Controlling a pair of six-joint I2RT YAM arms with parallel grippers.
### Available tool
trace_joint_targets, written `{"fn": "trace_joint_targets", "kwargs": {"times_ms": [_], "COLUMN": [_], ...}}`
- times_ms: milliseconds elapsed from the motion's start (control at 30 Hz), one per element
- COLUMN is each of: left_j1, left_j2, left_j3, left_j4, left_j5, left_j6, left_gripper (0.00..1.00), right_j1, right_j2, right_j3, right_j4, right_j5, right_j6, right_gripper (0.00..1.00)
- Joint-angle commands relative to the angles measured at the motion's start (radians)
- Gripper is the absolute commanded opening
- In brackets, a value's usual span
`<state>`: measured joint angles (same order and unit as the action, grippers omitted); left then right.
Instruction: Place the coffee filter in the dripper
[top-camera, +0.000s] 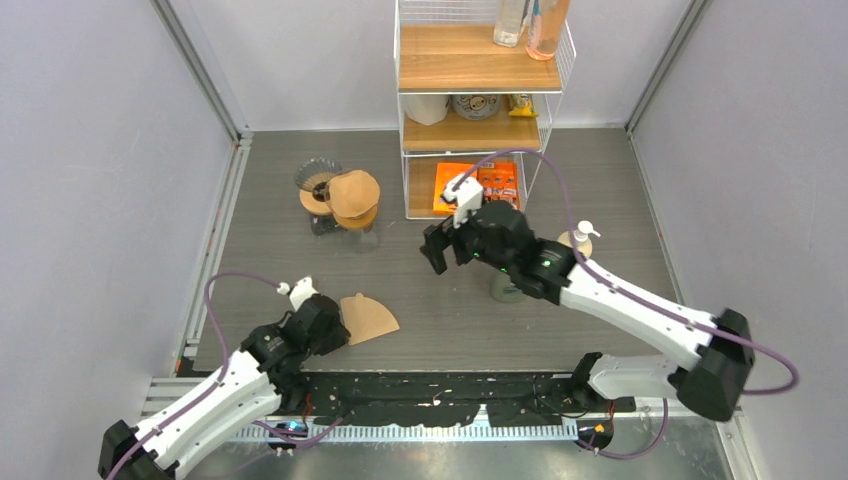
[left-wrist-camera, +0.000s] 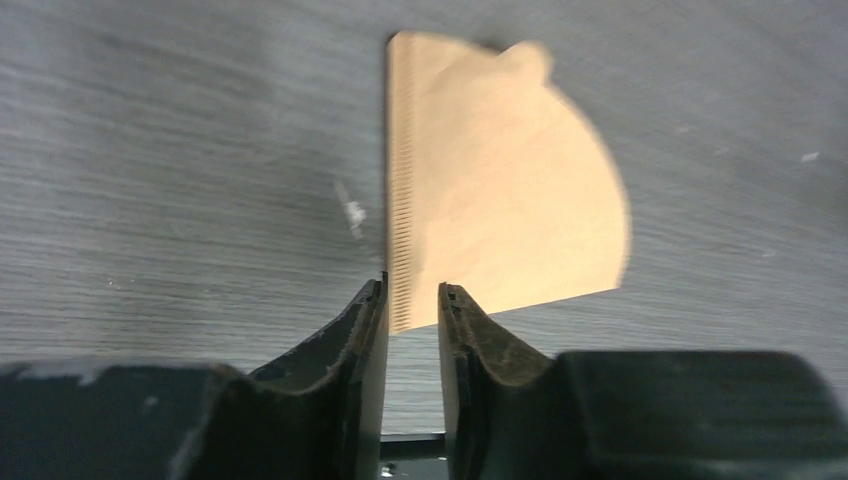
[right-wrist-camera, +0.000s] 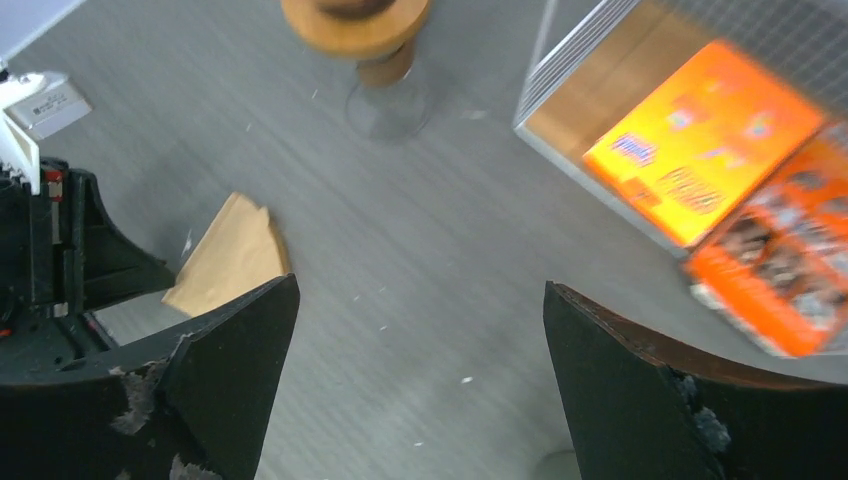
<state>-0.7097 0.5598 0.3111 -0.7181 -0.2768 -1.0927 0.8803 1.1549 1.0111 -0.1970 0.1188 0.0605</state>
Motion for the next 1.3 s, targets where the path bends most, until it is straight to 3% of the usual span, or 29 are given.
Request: {"fn": "trace_joint_targets", "kwargs": {"times_ms": [0, 267, 600, 867, 1267], "left_j1": [-0.004, -0.004, -0.004, -0.004, -0.004], "left_j2": [-0.018, 0.102, 0.205, 0.193, 0.170], "left_j3": [-0.049, -0.038, -0.008, -0.012, -0.010], "left_j4": [0.139, 0.159, 0.183, 0.172, 0.167], "left_j5": [0.032, 0.021, 0.016, -0.001, -0.039], "left_j6": [-0.059, -0.058, -0.030, -0.031, -0.026], "left_gripper": [0.24, 0.07, 0.00, 0.00, 0.00], "right_j1": [0.045, 0.093, 0.094, 0.094, 0.095], "right_j2": [0.147, 0.429, 0.664, 0.745, 0.760], "right_j3": [0.015, 0.048, 0.107, 0.165, 0.186], "right_j4": [0.076, 0.282, 0.370, 0.321, 0.332], "right_j5": [-0.078, -0.261, -0.385, -0.428, -0.625], "right_j6": [0.170, 0.296, 0.363, 0.362, 0.381], "right_gripper": [1.00, 0.93, 0.85, 0.83, 0.75]}}
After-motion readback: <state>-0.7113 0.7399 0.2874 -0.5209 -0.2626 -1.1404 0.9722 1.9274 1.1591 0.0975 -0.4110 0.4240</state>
